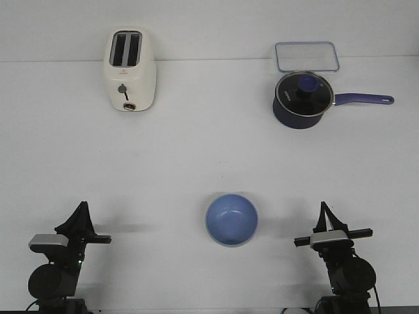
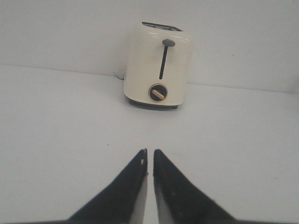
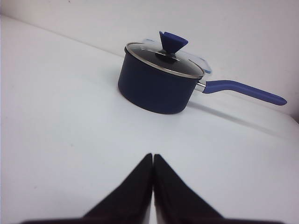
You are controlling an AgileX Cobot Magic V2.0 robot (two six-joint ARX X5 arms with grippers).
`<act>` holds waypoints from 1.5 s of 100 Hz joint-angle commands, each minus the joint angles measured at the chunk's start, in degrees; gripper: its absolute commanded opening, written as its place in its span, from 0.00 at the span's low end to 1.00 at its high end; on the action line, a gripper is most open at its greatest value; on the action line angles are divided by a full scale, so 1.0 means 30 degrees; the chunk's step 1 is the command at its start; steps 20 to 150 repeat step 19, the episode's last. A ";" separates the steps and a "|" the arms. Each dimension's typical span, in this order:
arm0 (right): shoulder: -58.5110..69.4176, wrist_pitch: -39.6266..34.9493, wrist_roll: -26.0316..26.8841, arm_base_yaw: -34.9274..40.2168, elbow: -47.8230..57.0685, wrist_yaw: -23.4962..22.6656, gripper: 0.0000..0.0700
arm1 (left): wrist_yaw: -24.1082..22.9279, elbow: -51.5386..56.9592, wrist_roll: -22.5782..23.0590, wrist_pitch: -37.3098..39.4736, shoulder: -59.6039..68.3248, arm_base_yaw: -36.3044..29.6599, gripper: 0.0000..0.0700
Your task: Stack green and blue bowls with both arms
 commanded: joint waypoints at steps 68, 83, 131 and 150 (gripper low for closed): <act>-0.0007 0.0219 -0.0073 0.0015 -0.0044 -0.0022 0.00 | 0.0044 -0.0386 0.0087 0.0189 -0.0029 0.0000 0.02; -0.0007 0.0219 -0.0073 0.0015 -0.0044 -0.0022 0.00 | 0.0044 -0.0386 0.0087 0.0189 -0.0029 0.0000 0.02; -0.0007 0.0219 -0.0073 0.0015 -0.0044 -0.0022 0.00 | 0.0044 -0.0386 0.0087 0.0189 -0.0029 0.0000 0.02; -0.0007 0.0219 -0.0073 0.0015 -0.0044 -0.0022 0.00 | 0.0044 -0.0386 0.0087 0.0189 -0.0029 0.0000 0.02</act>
